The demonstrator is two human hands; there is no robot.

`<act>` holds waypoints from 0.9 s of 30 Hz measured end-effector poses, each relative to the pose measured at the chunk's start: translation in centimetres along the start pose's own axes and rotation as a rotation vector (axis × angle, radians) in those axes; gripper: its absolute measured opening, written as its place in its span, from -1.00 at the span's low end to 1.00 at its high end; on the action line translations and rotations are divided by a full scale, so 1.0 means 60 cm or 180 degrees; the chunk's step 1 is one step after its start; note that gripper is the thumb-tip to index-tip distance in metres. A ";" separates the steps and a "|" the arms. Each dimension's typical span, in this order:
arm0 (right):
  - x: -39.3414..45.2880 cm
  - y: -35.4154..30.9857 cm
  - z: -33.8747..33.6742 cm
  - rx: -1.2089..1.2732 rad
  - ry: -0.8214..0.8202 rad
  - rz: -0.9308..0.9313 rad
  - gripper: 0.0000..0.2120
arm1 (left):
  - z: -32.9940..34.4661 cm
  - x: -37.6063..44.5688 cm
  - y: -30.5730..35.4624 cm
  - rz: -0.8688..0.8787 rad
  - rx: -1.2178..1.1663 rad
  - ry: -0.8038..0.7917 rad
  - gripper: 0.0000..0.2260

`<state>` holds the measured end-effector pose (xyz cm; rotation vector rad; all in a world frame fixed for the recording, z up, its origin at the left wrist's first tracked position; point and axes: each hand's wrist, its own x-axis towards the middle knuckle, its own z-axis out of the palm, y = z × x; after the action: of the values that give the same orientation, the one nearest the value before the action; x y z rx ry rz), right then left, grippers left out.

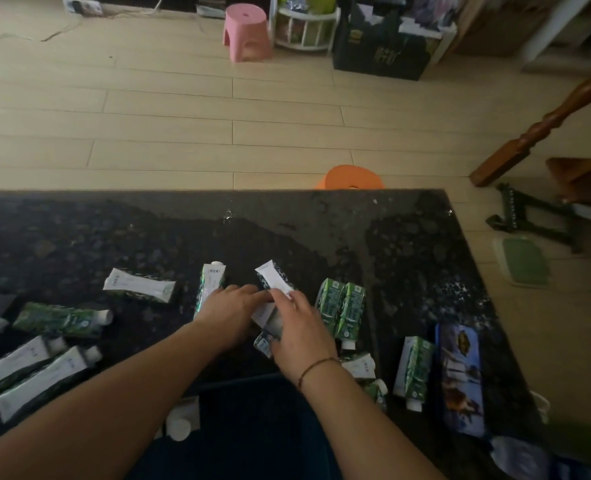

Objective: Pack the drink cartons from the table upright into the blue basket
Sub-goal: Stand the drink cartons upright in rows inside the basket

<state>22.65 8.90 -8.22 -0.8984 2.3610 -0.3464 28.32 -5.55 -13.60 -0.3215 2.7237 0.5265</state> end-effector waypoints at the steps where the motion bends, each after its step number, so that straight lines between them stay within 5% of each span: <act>1: -0.005 -0.006 -0.004 0.0005 0.0172 -0.0157 -0.29 | -0.012 -0.011 -0.003 0.0147 -0.0371 0.0119 -0.49; 6: -0.055 -0.044 -0.015 0.0310 0.0897 -0.0995 -0.29 | -0.116 -0.101 0.001 0.0671 -0.1303 0.0264 -0.51; 11: -0.158 -0.099 -0.022 0.0299 0.1909 -0.1297 -0.54 | -0.159 -0.207 -0.001 0.0769 -0.1734 0.0703 -0.50; 14: -0.230 -0.102 -0.002 0.0167 0.2419 -0.1409 -0.57 | -0.123 -0.277 -0.012 0.0695 -0.1828 0.0767 -0.26; 16: -0.267 -0.095 0.029 0.0296 0.2612 -0.1345 -0.57 | -0.074 -0.316 -0.039 0.0405 -0.1114 0.0701 -0.12; 19: -0.290 -0.081 0.091 0.0696 0.2336 -0.0948 -0.58 | -0.009 -0.375 -0.085 -0.0294 0.0030 0.0659 -0.11; 21: -0.282 -0.068 0.131 0.0651 0.1872 -0.0496 -0.60 | 0.019 -0.407 -0.093 -0.0739 0.0146 0.0817 -0.16; 27: -0.209 -0.079 0.222 0.1108 0.0941 0.0742 -0.50 | 0.067 -0.466 -0.068 -0.1922 -0.1705 0.1411 -0.27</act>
<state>40.72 13.36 -11.42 -0.4268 2.5254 -0.8103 56.23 -3.35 -7.89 -1.4880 2.6070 1.0849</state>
